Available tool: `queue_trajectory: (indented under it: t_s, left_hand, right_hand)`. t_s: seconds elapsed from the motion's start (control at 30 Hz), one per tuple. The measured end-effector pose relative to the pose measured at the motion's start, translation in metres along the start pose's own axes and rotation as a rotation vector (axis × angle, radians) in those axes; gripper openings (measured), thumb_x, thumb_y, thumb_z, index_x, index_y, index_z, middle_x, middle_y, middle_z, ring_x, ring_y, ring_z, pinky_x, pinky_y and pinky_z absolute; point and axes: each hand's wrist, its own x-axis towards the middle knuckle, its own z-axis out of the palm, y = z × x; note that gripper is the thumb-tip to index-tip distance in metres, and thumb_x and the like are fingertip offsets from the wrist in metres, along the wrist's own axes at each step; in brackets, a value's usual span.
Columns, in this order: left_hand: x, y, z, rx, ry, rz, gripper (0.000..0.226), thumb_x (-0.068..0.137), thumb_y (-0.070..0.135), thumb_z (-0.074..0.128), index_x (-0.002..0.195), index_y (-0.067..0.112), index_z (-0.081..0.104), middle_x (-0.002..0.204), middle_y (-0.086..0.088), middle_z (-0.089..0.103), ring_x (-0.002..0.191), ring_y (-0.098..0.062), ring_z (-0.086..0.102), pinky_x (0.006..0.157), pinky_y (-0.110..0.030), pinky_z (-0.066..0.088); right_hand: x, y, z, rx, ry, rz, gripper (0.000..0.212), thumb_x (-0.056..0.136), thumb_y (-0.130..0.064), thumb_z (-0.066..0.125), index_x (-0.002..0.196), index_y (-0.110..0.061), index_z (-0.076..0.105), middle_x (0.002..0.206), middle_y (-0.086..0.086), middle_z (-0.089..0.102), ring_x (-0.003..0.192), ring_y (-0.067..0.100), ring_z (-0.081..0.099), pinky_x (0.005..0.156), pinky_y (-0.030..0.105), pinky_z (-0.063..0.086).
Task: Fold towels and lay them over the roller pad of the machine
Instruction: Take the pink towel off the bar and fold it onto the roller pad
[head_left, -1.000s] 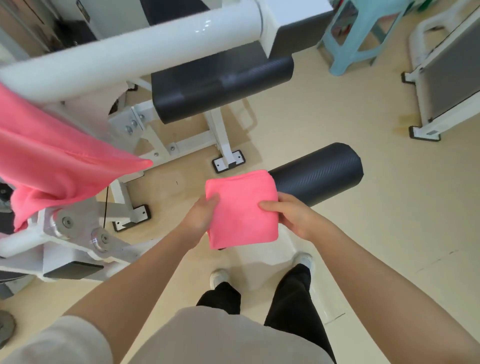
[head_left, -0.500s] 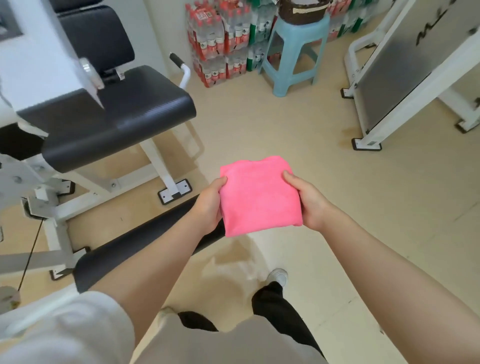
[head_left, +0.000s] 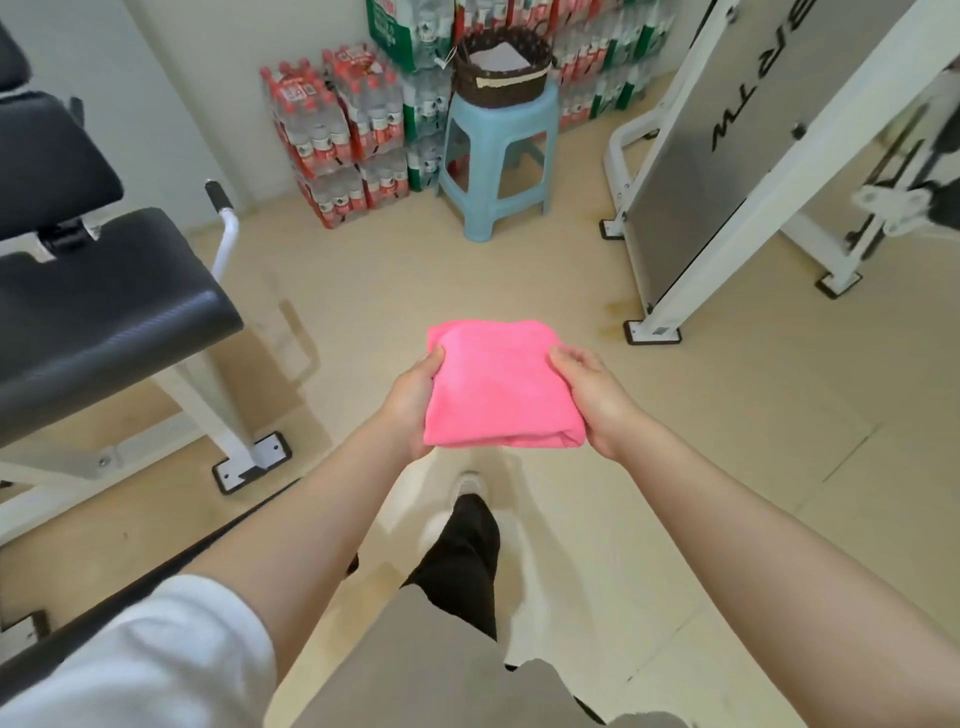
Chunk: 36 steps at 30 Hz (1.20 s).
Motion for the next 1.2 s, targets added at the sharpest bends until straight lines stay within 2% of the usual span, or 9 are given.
queue_trajectory:
  t_s: [0.23, 0.33, 0.47, 0.57, 0.73, 0.87, 0.97, 1.07, 1.2]
  left_hand:
    - [0.101, 0.106, 0.075, -0.18, -0.02, -0.011, 0.035, 0.099, 0.041, 0.034, 0.111, 0.016, 0.057, 0.076, -0.006, 0.073, 0.077, -0.022, 0.058, 0.073, -0.037, 0.048]
    - [0.143, 0.159, 0.109, -0.186, -0.038, -0.006, 0.043, 0.099, 0.039, 0.033, 0.131, 0.013, 0.049, 0.125, -0.009, 0.06, 0.079, -0.021, 0.058, 0.08, -0.039, 0.044]
    - [0.184, 0.222, 0.147, -0.211, -0.024, 0.042, 0.043, 0.101, 0.037, 0.031, 0.133, 0.012, 0.045, 0.13, -0.009, 0.055, 0.101, -0.024, 0.058, 0.078, -0.037, 0.046]
    - [0.219, 0.257, 0.166, -0.206, 0.023, 0.039, 0.044, 0.101, 0.035, 0.031, 0.136, 0.01, 0.041, 0.135, -0.011, 0.052, 0.123, -0.027, 0.049, 0.088, -0.04, 0.042]
    - [0.281, 0.307, 0.199, -0.085, 0.093, 0.104, 0.043, 0.1, 0.038, 0.035, 0.131, 0.01, 0.047, 0.129, -0.012, 0.056, 0.096, -0.024, 0.055, 0.083, -0.038, 0.04]
    - [0.347, 0.357, 0.238, -0.044, 0.08, 0.133, 0.045, 0.099, 0.038, 0.037, 0.135, 0.011, 0.043, 0.117, -0.012, 0.059, 0.101, -0.024, 0.055, 0.088, -0.038, 0.041]
    - [0.392, 0.398, 0.272, -0.073, 0.08, 0.151, 0.043, 0.099, 0.036, 0.039, 0.133, 0.011, 0.044, 0.113, -0.01, 0.059, 0.102, -0.023, 0.054, 0.088, -0.037, 0.041]
    - [0.43, 0.44, 0.301, -0.081, 0.072, 0.132, 0.037, 0.098, 0.035, 0.04, 0.127, 0.013, 0.049, 0.103, -0.007, 0.063, 0.093, -0.021, 0.058, 0.086, -0.036, 0.042]
    - [0.478, 0.491, 0.327, -0.048, 0.073, 0.149, 0.031, 0.098, 0.034, 0.041, 0.12, 0.016, 0.052, 0.097, -0.004, 0.065, 0.087, -0.016, 0.06, 0.072, -0.032, 0.046]
  right_hand:
    - [0.109, -0.092, -0.055, -0.234, -0.29, -0.113, 0.088, 0.069, -0.018, 0.075, 0.139, -0.033, 0.023, 0.121, -0.002, 0.048, 0.093, 0.013, 0.059, 0.07, 0.025, 0.05]
    - [0.164, -0.143, -0.066, -0.336, -0.234, -0.211, 0.078, 0.081, 0.0, 0.064, 0.143, -0.027, 0.025, 0.106, 0.001, 0.048, 0.07, 0.012, 0.053, 0.062, 0.022, 0.048]
    - [0.232, -0.198, -0.08, -0.36, -0.183, -0.321, 0.06, 0.089, 0.012, 0.032, 0.132, -0.029, 0.043, 0.067, 0.005, 0.05, 0.056, 0.012, 0.049, 0.054, 0.017, 0.045]
    - [0.278, -0.222, -0.094, -0.289, -0.28, -0.28, 0.058, 0.084, 0.017, 0.028, 0.107, -0.025, 0.061, 0.063, 0.006, 0.053, 0.051, 0.007, 0.054, 0.056, 0.018, 0.047]
    - [0.365, -0.257, -0.121, -0.311, -0.307, -0.208, 0.03, 0.07, -0.006, 0.044, 0.087, -0.014, 0.067, 0.087, -0.007, 0.064, 0.083, 0.002, 0.056, 0.075, 0.01, 0.043]
    - [0.459, -0.292, -0.143, -0.178, -0.402, -0.123, 0.007, 0.072, -0.015, 0.05, 0.068, -0.015, 0.056, 0.072, -0.003, 0.052, 0.07, 0.009, 0.05, 0.072, 0.019, 0.041]
    - [0.532, -0.328, -0.153, -0.045, -0.322, -0.043, 0.012, 0.091, -0.011, 0.049, 0.082, -0.02, 0.048, 0.076, -0.002, 0.048, 0.068, 0.013, 0.047, 0.068, 0.028, 0.04]
    - [0.598, -0.376, -0.164, -0.049, -0.349, 0.085, 0.019, 0.095, -0.034, 0.046, 0.109, -0.021, 0.052, 0.089, -0.003, 0.061, 0.073, 0.011, 0.057, 0.063, 0.024, 0.045]
    - [0.667, -0.434, -0.17, 0.012, -0.502, 0.22, 0.029, 0.096, -0.035, 0.042, 0.115, -0.02, 0.058, 0.107, -0.002, 0.066, 0.098, 0.012, 0.061, 0.087, 0.029, 0.046]
